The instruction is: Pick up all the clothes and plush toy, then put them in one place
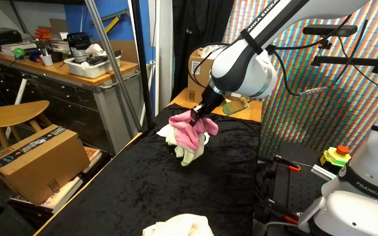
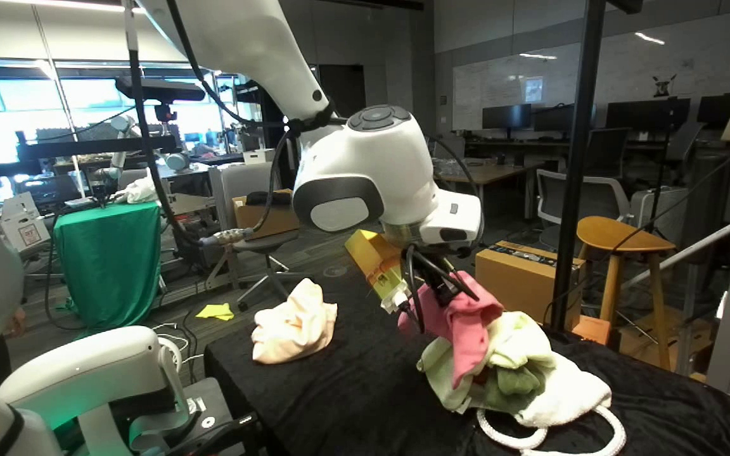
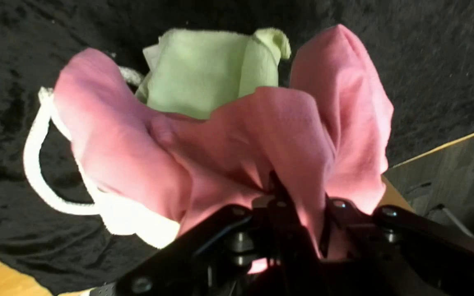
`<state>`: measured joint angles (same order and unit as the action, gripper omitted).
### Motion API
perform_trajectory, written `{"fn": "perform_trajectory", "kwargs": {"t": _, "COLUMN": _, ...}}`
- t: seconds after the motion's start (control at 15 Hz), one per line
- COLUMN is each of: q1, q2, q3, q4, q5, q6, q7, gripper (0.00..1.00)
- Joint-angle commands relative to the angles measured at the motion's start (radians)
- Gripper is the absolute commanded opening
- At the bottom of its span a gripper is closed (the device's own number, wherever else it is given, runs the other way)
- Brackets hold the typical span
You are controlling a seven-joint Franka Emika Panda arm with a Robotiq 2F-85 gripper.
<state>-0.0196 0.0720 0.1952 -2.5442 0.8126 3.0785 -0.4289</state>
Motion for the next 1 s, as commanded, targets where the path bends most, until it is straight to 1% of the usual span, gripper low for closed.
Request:
{"fn": "perform_trajectory", "kwargs": {"t": 0.0, "q1": 0.021, "q2": 0.027, "q3": -0.014, "q4": 0.036, "q5": -0.041, "q6": 0.124, "q7": 0.091, "gripper": 0.09}}
{"fn": "perform_trajectory", "kwargs": {"t": 0.13, "q1": 0.033, "q2": 0.048, "q3": -0.056, "q4": 0.039, "q5": -0.118, "q6": 0.155, "q7": 0.143, "gripper": 0.09}}
{"fn": "perform_trajectory", "kwargs": {"t": 0.27, "q1": 0.055, "q2": 0.064, "q3": -0.132, "q4": 0.050, "q5": -0.223, "q6": 0.103, "q7": 0.191, "gripper": 0.09}}
{"fn": "perform_trajectory", "kwargs": {"t": 0.33, "q1": 0.023, "q2": 0.066, "q3": -0.140, "q4": 0.054, "q5": -0.331, "q6": 0.069, "q7": 0.264, "gripper": 0.09}}
{"fn": "perform_trajectory", "kwargs": {"t": 0.4, "q1": 0.092, "q2": 0.080, "q3": -0.233, "q4": 0.072, "q5": -0.360, "q6": 0.045, "q7": 0.270, "gripper": 0.09}}
{"fn": "perform_trajectory", "kwargs": {"t": 0.53, "q1": 0.138, "q2": 0.100, "q3": -0.329, "q4": 0.120, "q5": -0.501, "q6": -0.027, "q7": 0.368, "gripper": 0.09}}
{"fn": "perform_trajectory", "kwargs": {"t": 0.6, "q1": 0.156, "q2": 0.108, "q3": -0.358, "q4": 0.153, "q5": -0.554, "q6": -0.068, "q7": 0.406, "gripper": 0.09}}
{"fn": "perform_trajectory", "kwargs": {"t": 0.73, "q1": 0.179, "q2": 0.125, "q3": -0.384, "q4": 0.222, "q5": -0.632, "q6": -0.161, "q7": 0.466, "gripper": 0.09}}
{"fn": "perform_trajectory", "kwargs": {"t": 0.8, "q1": 0.181, "q2": 0.128, "q3": -0.378, "q4": 0.254, "q5": -0.648, "q6": -0.209, "q7": 0.475, "gripper": 0.09}}
{"fn": "perform_trajectory", "kwargs": {"t": 0.87, "q1": 0.127, "q2": 0.133, "q3": -0.321, "q4": 0.284, "q5": -0.701, "q6": -0.255, "q7": 0.511, "gripper": 0.09}}
{"fn": "perform_trajectory", "kwargs": {"t": 0.93, "q1": 0.124, "q2": 0.134, "q3": -0.307, "q4": 0.312, "q5": -0.715, "q6": -0.307, "q7": 0.513, "gripper": 0.11}}
